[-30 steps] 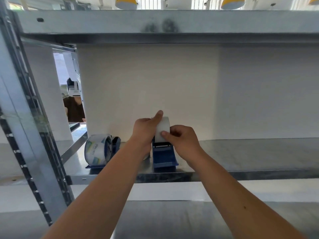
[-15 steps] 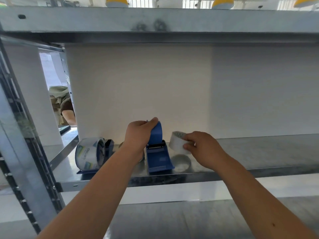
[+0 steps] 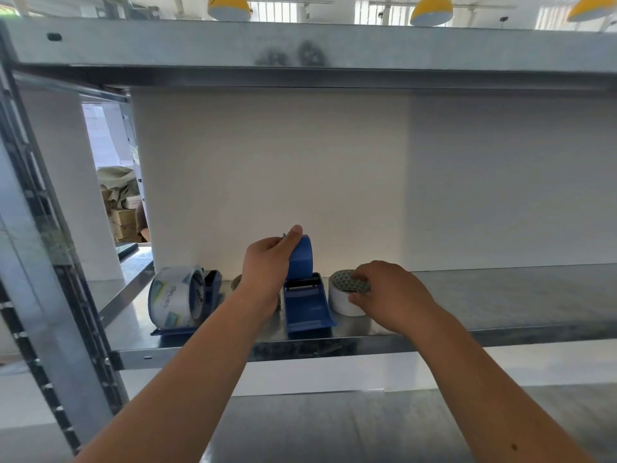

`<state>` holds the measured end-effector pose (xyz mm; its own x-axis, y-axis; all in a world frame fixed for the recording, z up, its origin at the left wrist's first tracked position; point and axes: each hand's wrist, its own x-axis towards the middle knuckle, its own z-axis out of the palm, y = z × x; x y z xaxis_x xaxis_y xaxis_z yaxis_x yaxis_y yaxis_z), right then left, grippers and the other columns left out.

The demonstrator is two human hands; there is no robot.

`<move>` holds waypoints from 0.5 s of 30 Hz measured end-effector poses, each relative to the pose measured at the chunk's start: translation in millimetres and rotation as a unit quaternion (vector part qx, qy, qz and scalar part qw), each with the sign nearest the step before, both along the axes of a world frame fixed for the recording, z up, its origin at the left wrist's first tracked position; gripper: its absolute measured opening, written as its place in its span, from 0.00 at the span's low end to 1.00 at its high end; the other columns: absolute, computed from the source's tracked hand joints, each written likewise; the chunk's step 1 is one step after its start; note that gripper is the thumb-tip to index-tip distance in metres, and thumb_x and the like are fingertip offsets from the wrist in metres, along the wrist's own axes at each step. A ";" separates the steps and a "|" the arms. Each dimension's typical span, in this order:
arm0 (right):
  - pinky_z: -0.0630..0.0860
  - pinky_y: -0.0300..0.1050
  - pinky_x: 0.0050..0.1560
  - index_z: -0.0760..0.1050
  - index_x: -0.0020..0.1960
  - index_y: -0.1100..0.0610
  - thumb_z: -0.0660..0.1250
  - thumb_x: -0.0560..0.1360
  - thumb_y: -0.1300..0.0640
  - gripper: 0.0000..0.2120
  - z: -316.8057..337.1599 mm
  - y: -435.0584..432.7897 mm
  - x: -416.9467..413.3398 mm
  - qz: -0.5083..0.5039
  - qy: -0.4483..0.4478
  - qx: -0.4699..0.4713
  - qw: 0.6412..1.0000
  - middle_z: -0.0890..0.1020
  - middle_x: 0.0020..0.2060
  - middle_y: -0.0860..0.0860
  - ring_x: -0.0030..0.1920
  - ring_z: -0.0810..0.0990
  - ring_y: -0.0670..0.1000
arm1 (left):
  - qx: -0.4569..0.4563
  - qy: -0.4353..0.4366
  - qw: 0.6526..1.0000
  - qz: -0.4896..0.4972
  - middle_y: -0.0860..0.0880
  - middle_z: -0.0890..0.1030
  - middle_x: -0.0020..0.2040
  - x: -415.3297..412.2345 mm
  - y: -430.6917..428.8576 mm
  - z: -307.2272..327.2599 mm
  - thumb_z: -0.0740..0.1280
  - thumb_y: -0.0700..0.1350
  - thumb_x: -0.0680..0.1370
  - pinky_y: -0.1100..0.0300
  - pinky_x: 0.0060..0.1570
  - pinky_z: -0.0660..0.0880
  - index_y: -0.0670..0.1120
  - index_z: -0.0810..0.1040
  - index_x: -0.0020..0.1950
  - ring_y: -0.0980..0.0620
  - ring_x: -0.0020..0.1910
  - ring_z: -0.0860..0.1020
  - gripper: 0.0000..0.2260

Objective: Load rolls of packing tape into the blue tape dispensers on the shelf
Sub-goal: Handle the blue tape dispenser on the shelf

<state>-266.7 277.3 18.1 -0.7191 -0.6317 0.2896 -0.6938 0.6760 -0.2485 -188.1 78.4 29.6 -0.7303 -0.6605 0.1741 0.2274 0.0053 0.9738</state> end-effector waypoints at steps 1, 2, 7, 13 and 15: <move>0.76 0.47 0.54 0.78 0.68 0.48 0.68 0.78 0.44 0.20 0.3 -0.7 1.8 -0.004 0.028 -0.001 1.000 0.81 0.61 0.49 0.59 0.80 0.52 | -0.002 0.003 1.000 0.006 0.36 0.80 0.42 0.6 0.8 -0.1 0.75 0.69 0.63 0.48 0.44 0.74 0.40 0.82 0.45 0.42 0.42 0.78 0.32; 0.75 0.46 0.51 0.79 0.66 0.48 0.67 0.78 0.43 0.19 0.9 -1.5 4.1 -0.008 0.051 -0.006 0.999 0.82 0.59 0.48 0.57 0.80 0.51 | -0.008 0.005 1.000 0.015 0.39 0.79 0.42 1.3 1.8 -0.3 0.74 0.69 0.63 0.48 0.44 0.73 0.42 0.81 0.44 0.43 0.41 0.77 0.30; 0.70 0.43 0.45 0.80 0.64 0.48 0.64 0.80 0.44 0.16 8.7 -3.0 15.7 -0.026 0.100 -0.060 0.993 0.82 0.58 0.47 0.55 0.81 0.51 | -0.045 -0.001 0.997 0.060 0.43 0.72 0.37 10.8 10.2 1.7 0.71 0.68 0.70 0.50 0.40 0.67 0.45 0.77 0.40 0.46 0.38 0.70 0.25; 0.78 0.47 0.51 0.80 0.64 0.50 0.64 0.81 0.45 0.15 8.5 -5.2 26.3 -0.029 0.051 -0.142 0.988 0.82 0.58 0.48 0.54 0.81 0.50 | -0.115 0.042 0.979 0.163 0.53 0.83 0.56 40.0 35.6 -7.2 0.70 0.53 0.81 0.63 0.56 0.79 0.51 0.81 0.58 0.55 0.57 0.82 0.09; 0.79 0.48 0.54 0.80 0.64 0.50 0.67 0.81 0.47 0.14 9.1 -5.7 34.8 -0.004 0.014 -0.237 0.971 0.83 0.57 0.47 0.52 0.80 0.48 | -0.147 0.091 0.972 0.158 0.54 0.79 0.64 48.7 45.1 -11.6 0.70 0.48 0.81 0.73 0.56 0.75 0.58 0.78 0.62 0.59 0.63 0.79 0.10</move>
<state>-231.9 271.5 27.2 -0.7115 -0.4169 0.5656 -0.6995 0.4959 -0.5145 -139.4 123.5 18.0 -0.4382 -0.7492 0.4966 0.3376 0.3748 0.8635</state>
